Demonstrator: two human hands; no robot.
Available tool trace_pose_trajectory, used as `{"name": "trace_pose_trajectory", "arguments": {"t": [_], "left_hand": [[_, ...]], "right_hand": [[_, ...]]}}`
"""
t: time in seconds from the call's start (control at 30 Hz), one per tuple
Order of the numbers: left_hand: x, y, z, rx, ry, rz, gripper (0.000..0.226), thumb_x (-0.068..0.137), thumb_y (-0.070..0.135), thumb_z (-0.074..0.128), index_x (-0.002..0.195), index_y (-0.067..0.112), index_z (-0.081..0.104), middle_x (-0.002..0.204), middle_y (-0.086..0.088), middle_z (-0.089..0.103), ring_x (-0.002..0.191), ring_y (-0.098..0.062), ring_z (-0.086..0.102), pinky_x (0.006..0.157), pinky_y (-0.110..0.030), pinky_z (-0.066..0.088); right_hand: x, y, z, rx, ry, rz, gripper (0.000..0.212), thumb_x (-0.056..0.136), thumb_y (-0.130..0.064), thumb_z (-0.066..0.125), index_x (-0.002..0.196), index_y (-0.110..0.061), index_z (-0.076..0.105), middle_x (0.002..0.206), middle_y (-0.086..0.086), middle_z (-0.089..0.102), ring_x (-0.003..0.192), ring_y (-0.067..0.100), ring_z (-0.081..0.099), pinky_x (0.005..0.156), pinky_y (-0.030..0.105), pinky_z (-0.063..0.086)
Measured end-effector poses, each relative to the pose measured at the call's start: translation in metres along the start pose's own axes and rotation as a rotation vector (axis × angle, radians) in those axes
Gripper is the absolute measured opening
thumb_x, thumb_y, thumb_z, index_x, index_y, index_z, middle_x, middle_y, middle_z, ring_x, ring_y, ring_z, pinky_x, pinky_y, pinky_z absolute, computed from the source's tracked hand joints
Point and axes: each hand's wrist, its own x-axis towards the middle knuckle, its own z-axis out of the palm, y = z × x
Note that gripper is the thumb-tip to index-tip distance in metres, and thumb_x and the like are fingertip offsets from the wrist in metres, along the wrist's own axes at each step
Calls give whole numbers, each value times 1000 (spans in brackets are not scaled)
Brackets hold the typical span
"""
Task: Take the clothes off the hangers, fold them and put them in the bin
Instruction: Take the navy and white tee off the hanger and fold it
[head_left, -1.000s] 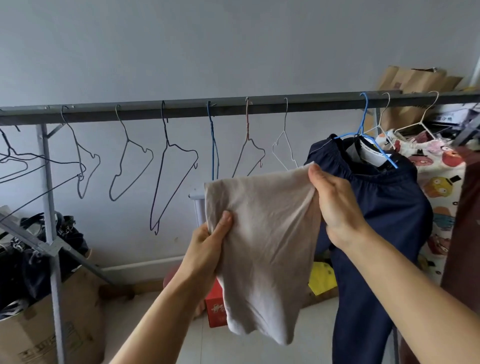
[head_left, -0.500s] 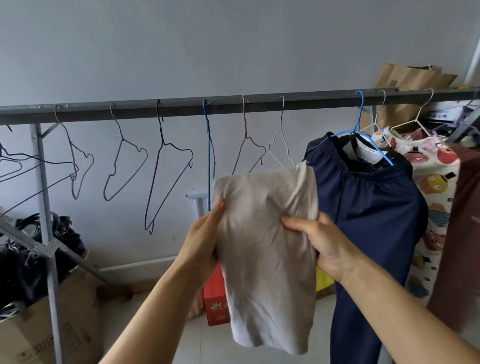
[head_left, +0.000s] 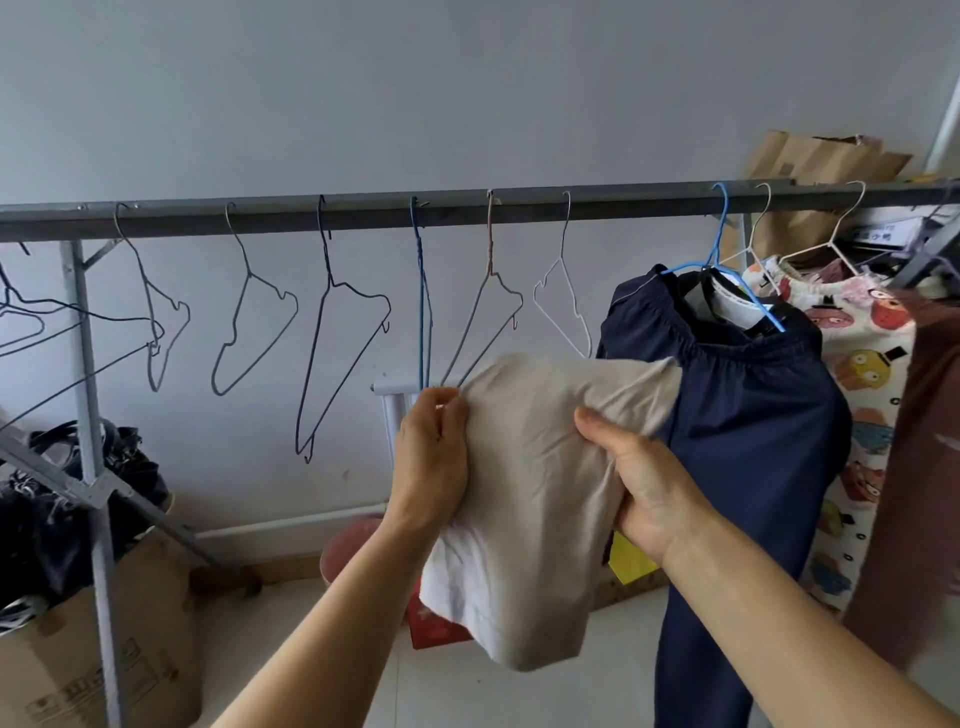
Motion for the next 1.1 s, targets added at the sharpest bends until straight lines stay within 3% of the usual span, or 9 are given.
{"name": "trace_pose_trajectory", "arguments": {"t": [0.07, 0.17, 0.3, 0.37, 0.53, 0.67, 0.83, 0.97, 1.1], "left_hand": [[-5, 0, -1, 111, -22, -30, 14, 96, 18, 55, 110, 20, 57, 97, 1, 65, 89, -17, 60, 80, -33, 49], [-28, 9, 1, 38, -97, -105, 18, 99, 27, 53, 112, 15, 57, 103, -3, 67, 84, -16, 65, 73, -34, 54], [-40, 16, 9, -483, -483, -713, 66, 94, 59, 48, 127, 2, 53, 122, -19, 65, 97, -32, 72, 85, -41, 59], [-38, 15, 12, -759, -543, -833, 99, 78, 70, 61, 141, -3, 42, 135, -25, 56, 115, -39, 63, 97, -45, 54], [-34, 16, 15, -880, -517, -851, 94, 79, 67, 60, 141, -2, 46, 133, -23, 59, 122, -37, 58, 99, -47, 50], [-39, 5, 9, -380, -627, -759, 95, 72, 82, 47, 142, 18, 49, 140, -10, 56, 121, -31, 58, 98, -47, 48], [-31, -8, 5, -104, -232, -397, 104, 54, 91, 61, 131, 21, 54, 129, -3, 60, 121, -23, 55, 105, -44, 45], [-25, 5, 0, -365, -260, -415, 42, 80, 48, 74, 100, 11, 73, 92, -4, 77, 87, -17, 74, 75, -30, 58], [-22, 11, -2, -397, -92, -280, 30, 84, 39, 72, 85, 9, 74, 80, -6, 77, 76, -14, 72, 70, -29, 59]], "right_hand": [[4, 4, -3, 18, 111, -102, 28, 84, -24, 73, 110, -14, 69, 105, 7, 75, 96, 23, 71, 81, 37, 56], [3, 9, -1, -31, 201, -265, 11, 85, -31, 73, 93, -24, 69, 99, -6, 74, 96, 13, 69, 89, 36, 53], [-9, 16, 14, -109, 194, -434, 8, 88, -30, 67, 81, -31, 64, 73, -33, 68, 77, -18, 61, 69, 6, 46], [-13, 25, 21, -92, 162, -446, 7, 83, -37, 68, 87, -33, 65, 84, -31, 70, 87, -14, 63, 75, 7, 48], [-19, 44, 27, 195, 33, -224, 41, 83, -35, 65, 124, -29, 62, 122, -5, 69, 111, 15, 66, 95, 38, 50], [-12, 30, 16, 129, 34, -101, 46, 85, -37, 65, 127, -20, 60, 121, 7, 69, 107, 26, 68, 87, 41, 53], [-3, -2, -1, -11, -26, -12, 39, 90, -37, 62, 119, -13, 66, 109, 7, 74, 99, 24, 71, 79, 38, 55], [-1, -10, -5, -80, -120, 41, 45, 93, -41, 54, 122, -8, 64, 112, 10, 73, 103, 23, 70, 85, 38, 54], [-1, -14, -14, -349, -192, 88, 54, 78, -47, 68, 116, -8, 65, 108, 10, 74, 103, 27, 69, 87, 43, 55]]}}
